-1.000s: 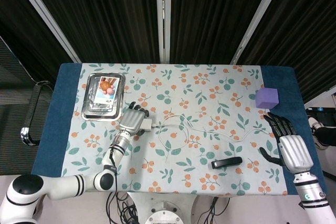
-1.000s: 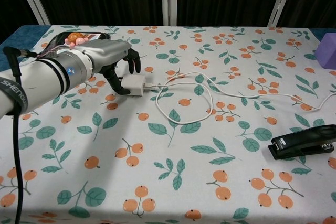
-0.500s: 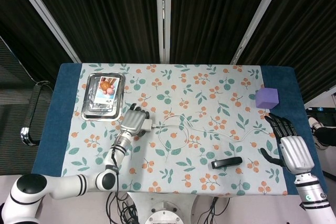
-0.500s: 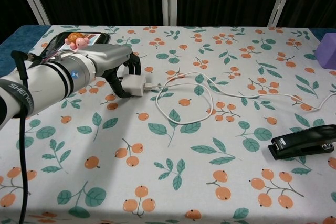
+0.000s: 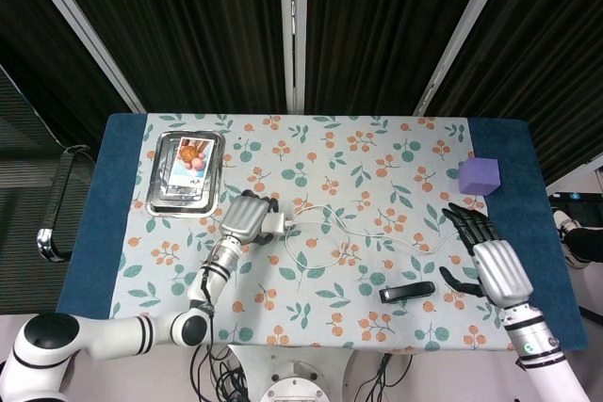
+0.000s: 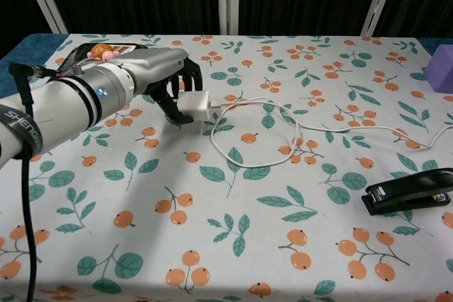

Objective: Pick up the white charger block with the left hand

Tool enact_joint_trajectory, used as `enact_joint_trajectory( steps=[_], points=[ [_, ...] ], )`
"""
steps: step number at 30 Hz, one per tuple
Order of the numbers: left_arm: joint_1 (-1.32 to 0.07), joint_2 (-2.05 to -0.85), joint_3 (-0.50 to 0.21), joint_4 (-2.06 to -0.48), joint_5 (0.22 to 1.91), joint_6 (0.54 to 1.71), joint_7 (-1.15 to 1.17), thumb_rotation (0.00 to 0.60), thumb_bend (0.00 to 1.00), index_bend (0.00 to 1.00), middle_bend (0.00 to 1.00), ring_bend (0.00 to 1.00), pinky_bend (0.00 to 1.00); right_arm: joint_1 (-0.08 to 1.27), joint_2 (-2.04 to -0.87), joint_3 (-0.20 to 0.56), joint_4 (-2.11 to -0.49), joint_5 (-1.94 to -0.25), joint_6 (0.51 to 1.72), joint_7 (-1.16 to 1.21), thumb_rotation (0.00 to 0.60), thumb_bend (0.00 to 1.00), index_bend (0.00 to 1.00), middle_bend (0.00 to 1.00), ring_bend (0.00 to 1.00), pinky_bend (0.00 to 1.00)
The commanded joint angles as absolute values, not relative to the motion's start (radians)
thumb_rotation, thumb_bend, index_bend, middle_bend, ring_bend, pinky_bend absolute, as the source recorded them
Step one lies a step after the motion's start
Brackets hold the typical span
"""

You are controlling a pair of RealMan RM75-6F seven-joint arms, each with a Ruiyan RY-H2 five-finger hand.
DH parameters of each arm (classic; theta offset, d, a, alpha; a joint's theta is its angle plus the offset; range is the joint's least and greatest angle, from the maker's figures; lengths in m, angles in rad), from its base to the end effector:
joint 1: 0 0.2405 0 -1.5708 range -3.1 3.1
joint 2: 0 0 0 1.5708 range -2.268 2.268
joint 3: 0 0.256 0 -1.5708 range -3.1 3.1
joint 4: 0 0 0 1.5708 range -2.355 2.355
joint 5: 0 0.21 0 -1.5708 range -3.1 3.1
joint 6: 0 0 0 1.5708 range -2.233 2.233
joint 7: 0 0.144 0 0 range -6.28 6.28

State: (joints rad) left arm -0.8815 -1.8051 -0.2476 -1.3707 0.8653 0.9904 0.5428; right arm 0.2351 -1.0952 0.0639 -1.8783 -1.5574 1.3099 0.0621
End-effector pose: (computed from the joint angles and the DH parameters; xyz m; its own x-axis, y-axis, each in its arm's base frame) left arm -0.0870 0.3485 -0.0806 0.4075 0.2974 0.8634 0.8911 -0.3364 -0.3047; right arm -0.2233 -0.2118 0.1227 0.1468 -0.1691 0.9746 -0.9684 -0.2254 0.1068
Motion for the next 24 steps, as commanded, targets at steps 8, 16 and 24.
enact_joint_trajectory(
  steps=[8, 16, 24],
  points=[
    [-0.867, -1.767, -0.247, -1.521, 0.95, 1.066, 0.536, 0.6, 0.4, 0.55, 0.53, 0.39, 0.24, 0.43, -1.318, 0.209, -2.017, -1.3, 1.16, -0.286, 0.6, 0.24, 0.13, 0.08, 0.0, 0.0],
    [-0.866, -1.768, -0.259, -1.568, 0.952, 1.104, 0.557, 0.6, 0.4, 0.55, 0.53, 0.39, 0.25, 0.528, -1.485, 0.265, -1.97, -1.078, 1.172, -0.478, 0.6, 0.26, 0.31, 0.16, 0.0, 0.03],
    [-0.872, -1.78, -0.261, -1.582, 0.941, 1.121, 0.584, 0.6, 0.39, 0.55, 0.53, 0.39, 0.25, 0.606, -1.619, 0.304, -1.862, -0.941, 1.174, -0.518, 0.6, 0.27, 0.38, 0.18, 0.0, 0.02]
  ],
)
